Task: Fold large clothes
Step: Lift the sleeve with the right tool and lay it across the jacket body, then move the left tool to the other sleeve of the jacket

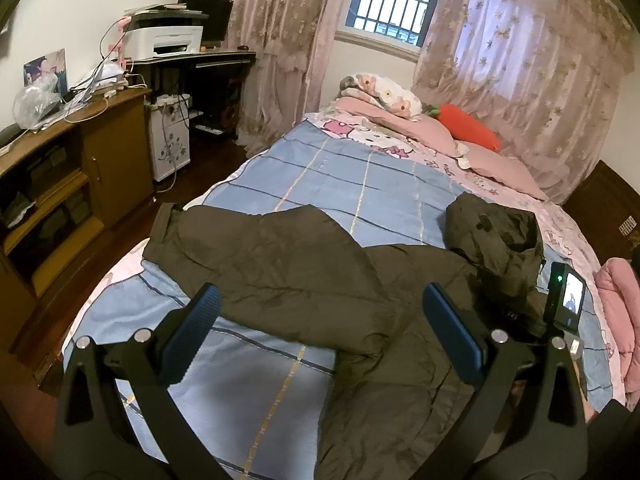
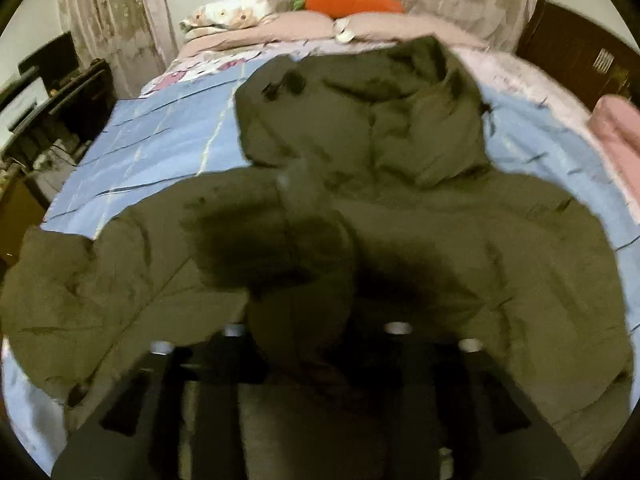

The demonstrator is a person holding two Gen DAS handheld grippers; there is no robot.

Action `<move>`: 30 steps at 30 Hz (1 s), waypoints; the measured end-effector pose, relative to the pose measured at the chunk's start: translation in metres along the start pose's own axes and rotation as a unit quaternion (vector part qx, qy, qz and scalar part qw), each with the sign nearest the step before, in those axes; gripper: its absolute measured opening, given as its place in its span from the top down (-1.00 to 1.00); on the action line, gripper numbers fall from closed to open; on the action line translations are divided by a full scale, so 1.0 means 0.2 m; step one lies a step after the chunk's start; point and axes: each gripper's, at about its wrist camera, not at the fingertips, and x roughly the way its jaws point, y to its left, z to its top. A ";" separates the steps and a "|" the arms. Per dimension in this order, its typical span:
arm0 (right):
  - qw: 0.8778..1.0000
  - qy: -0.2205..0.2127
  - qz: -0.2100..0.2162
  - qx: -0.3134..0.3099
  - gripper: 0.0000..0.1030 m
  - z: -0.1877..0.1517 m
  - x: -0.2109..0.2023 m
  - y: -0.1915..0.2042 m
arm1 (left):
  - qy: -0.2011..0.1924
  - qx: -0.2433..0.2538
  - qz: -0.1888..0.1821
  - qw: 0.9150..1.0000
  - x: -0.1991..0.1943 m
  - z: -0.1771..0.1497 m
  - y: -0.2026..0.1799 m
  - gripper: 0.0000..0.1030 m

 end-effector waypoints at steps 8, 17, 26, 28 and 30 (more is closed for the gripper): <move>0.992 0.014 0.122 -0.036 -0.89 -0.15 -0.24 0.16 | 0.013 -0.069 -0.039 0.997 0.05 0.00 0.11 -0.96; 0.980 -0.148 -0.022 -0.129 -0.89 -0.47 -1.08 0.10 | -0.001 -0.067 -0.025 0.997 0.09 -0.03 0.16 -0.96; 0.975 -0.186 -0.093 -0.075 -0.97 -0.64 -1.50 -0.08 | 0.022 -0.075 -0.009 0.997 0.14 -0.11 0.30 -0.96; 0.976 -0.186 -0.093 -0.066 -0.97 -0.66 -1.56 -0.09 | 0.028 -0.096 -0.010 0.995 0.14 -0.13 0.37 -0.96; 0.977 -0.185 -0.089 -0.062 -0.97 -0.69 -1.58 -0.11 | 0.030 -0.128 -0.011 0.991 0.12 -0.14 0.46 -0.96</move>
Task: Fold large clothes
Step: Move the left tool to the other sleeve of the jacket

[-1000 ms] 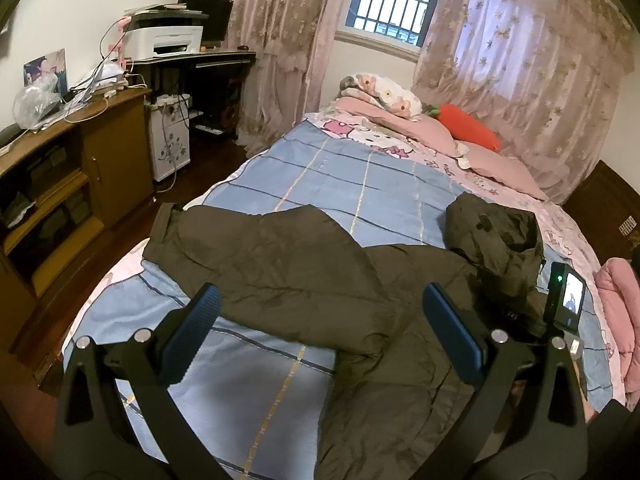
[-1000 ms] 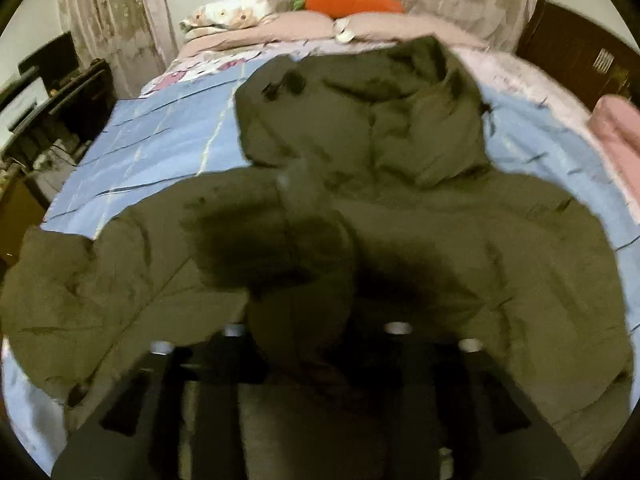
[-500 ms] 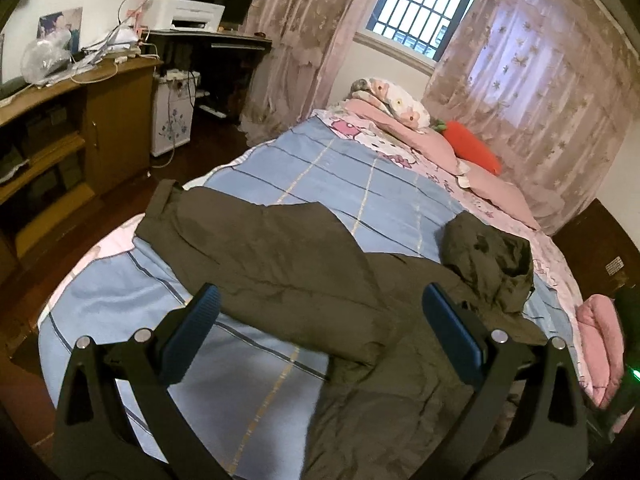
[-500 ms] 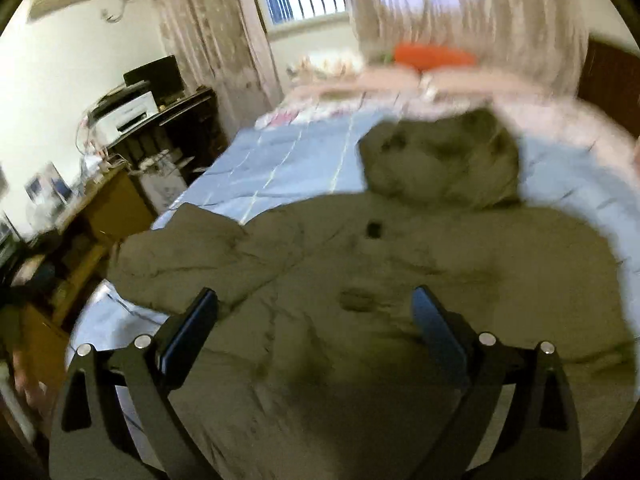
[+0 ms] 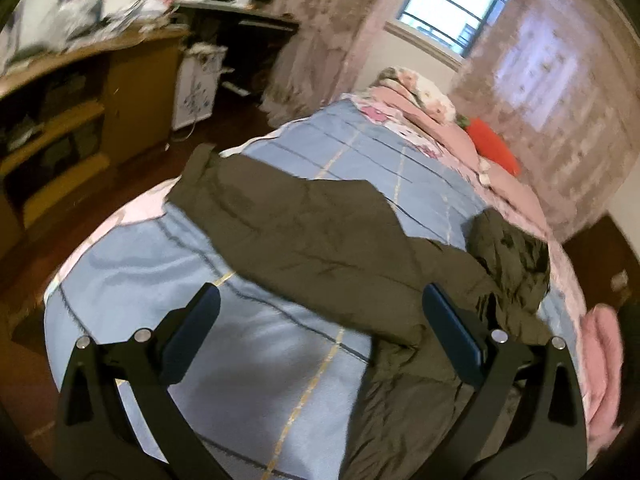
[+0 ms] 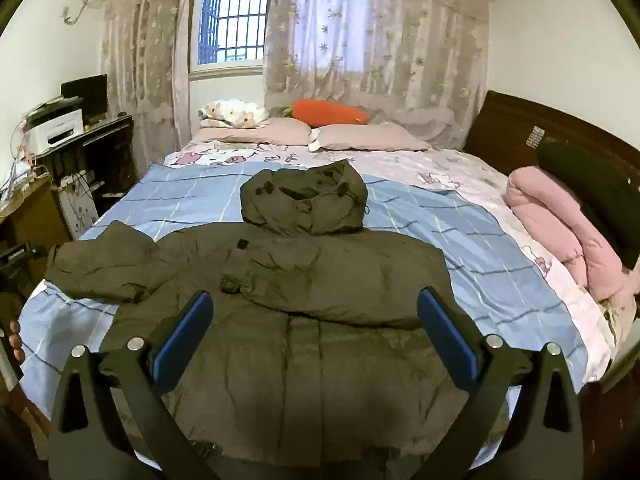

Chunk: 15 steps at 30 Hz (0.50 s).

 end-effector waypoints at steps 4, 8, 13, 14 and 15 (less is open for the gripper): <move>1.000 0.002 0.003 0.006 -0.97 -0.04 -0.07 -0.01 | -0.008 -0.022 -0.013 1.000 -0.05 0.00 0.08 -0.96; 1.000 0.005 0.003 0.000 -0.97 -0.08 -0.13 -0.02 | 0.004 -0.019 -0.022 1.000 -0.06 -0.02 0.12 -0.96; 1.000 0.008 -0.001 -0.006 -0.97 -0.09 -0.16 -0.03 | 0.040 -0.062 -0.080 0.994 -0.04 -0.06 0.22 -0.96; 1.000 0.007 -0.001 -0.006 -0.97 -0.10 -0.16 -0.02 | 0.041 -0.064 -0.078 0.994 -0.04 -0.06 0.23 -0.96; 1.000 0.008 -0.001 -0.006 -0.97 -0.10 -0.16 -0.02 | 0.043 -0.064 -0.073 0.994 -0.05 -0.06 0.24 -0.96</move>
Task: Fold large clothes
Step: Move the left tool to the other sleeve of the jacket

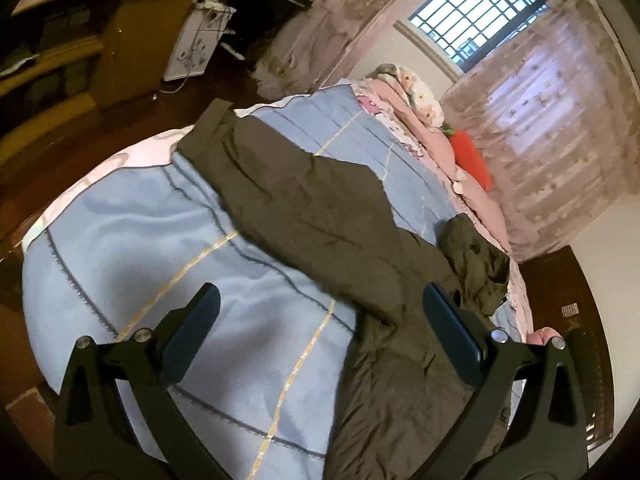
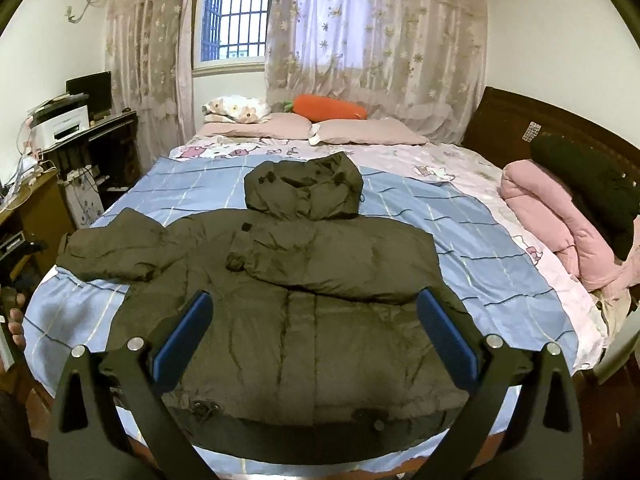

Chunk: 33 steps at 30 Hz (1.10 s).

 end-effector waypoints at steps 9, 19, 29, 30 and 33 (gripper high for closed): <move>0.999 0.020 0.046 0.010 -0.97 0.00 -0.01 0.06 | -0.042 0.086 0.029 0.995 -0.33 -0.15 -0.16 -0.96; 0.980 0.039 0.182 -0.066 -0.97 0.05 -0.05 0.62 | -0.016 0.065 0.079 0.995 -0.60 -0.46 0.02 -0.96; 0.956 0.035 0.266 -0.115 -0.97 0.05 -0.12 1.09 | -0.046 0.079 0.138 0.986 -0.83 -0.45 0.12 -0.96; 0.956 0.034 0.268 -0.117 -0.97 0.06 -0.12 1.11 | -0.046 0.077 0.138 0.986 -0.83 -0.44 0.12 -0.96; 0.955 0.038 0.271 -0.117 -0.97 0.07 -0.09 1.13 | -0.032 0.060 0.114 0.991 -0.78 -0.39 0.15 -0.96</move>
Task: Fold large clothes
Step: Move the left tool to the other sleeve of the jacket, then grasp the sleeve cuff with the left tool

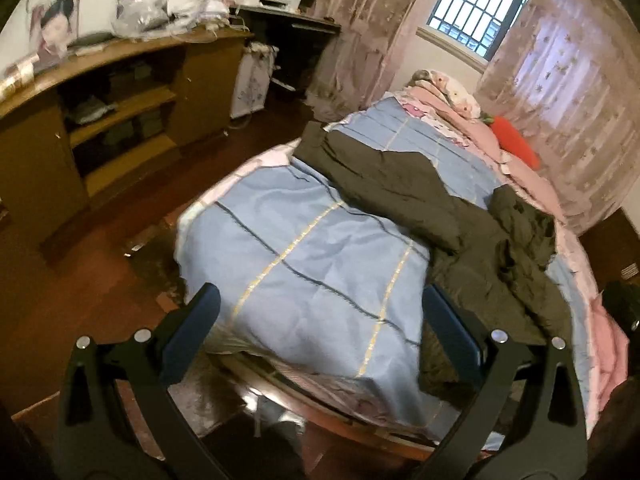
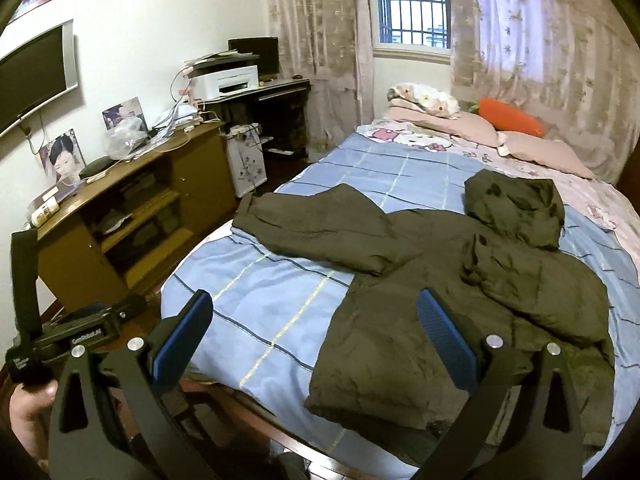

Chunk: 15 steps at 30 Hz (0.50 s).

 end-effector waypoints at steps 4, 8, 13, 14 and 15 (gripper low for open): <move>1.000 0.003 -0.004 0.001 -0.97 0.03 0.04 -0.04 | 0.021 -0.040 -0.062 0.997 0.13 0.08 0.00 -0.96; 1.000 0.007 -0.012 0.003 -0.97 0.03 0.09 -0.07 | 0.059 -0.124 -0.159 0.978 0.38 0.17 0.02 -0.96; 1.000 0.017 -0.022 0.008 -0.97 0.04 0.18 -0.16 | 0.088 -0.227 -0.243 0.939 0.75 0.28 0.07 -0.96; 1.000 0.019 -0.023 0.009 -0.97 0.04 0.20 -0.18 | 0.095 -0.245 -0.267 0.927 0.82 0.29 0.07 -0.96; 0.999 0.021 -0.025 0.010 -0.97 0.04 0.22 -0.20 | 0.104 -0.265 -0.288 0.914 0.90 0.30 0.08 -0.96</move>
